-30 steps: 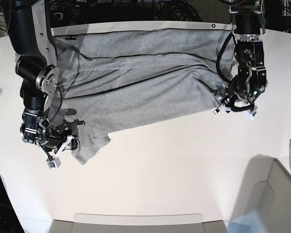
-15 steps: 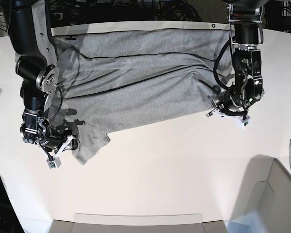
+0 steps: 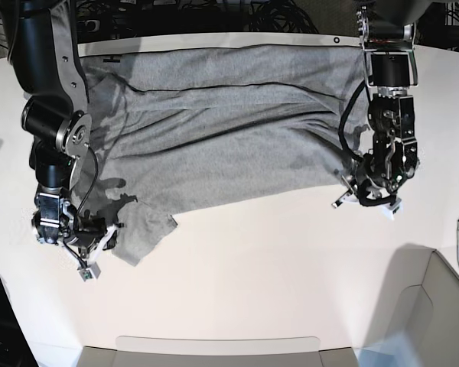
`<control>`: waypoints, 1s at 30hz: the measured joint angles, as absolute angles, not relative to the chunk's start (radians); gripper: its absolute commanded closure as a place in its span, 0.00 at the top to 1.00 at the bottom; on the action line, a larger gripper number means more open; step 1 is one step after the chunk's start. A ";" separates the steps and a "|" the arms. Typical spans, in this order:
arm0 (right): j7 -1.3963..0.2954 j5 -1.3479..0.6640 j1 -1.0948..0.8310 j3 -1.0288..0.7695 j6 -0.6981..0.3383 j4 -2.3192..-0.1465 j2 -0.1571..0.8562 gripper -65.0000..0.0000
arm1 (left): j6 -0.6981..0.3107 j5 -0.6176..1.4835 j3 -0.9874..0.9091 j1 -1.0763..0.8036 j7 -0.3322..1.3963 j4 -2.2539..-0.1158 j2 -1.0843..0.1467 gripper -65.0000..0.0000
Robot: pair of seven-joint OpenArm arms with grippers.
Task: Fold the T-shirt properly
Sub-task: 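Fold the hem up over the shoulders with both grippers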
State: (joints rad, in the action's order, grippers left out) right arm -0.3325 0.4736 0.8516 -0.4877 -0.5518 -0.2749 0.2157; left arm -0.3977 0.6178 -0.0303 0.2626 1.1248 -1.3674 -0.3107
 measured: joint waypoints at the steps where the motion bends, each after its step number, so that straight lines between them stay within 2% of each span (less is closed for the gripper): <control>1: -0.331 0.471 0.863 -0.488 -0.552 -0.275 0.216 0.00 | -0.398 0.622 -0.056 0.270 1.126 -1.367 -0.305 0.00; 9: -0.333 0.472 0.905 -0.488 -0.553 -0.275 0.222 0.00 | -0.398 0.610 -0.146 0.305 1.125 -1.367 -0.315 0.00; 14: -0.383 0.356 0.892 -0.487 -0.554 -0.329 0.226 0.00 | -0.398 0.613 -0.142 0.305 1.130 -1.368 -0.308 0.00; 19: -0.641 0.342 0.847 -0.488 -0.685 -0.548 0.247 0.00 | -0.398 0.617 -0.139 0.294 1.140 -1.413 -0.313 0.00; 24: -0.788 0.340 0.685 -0.483 -0.687 -0.894 0.187 0.00 | -0.398 0.624 -0.140 0.237 1.199 -1.506 -0.335 0.00; 30: -0.927 0.337 0.520 -0.438 -0.687 -1.178 0.146 0.00 | -0.398 0.620 -0.138 0.159 1.209 -1.545 -0.332 0.00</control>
State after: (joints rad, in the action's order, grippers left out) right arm -0.9272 0.3367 0.5201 -0.4377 -0.6868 -1.1782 0.1459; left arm -0.3981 0.6205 -0.1383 0.1593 1.2091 -1.5452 -0.3317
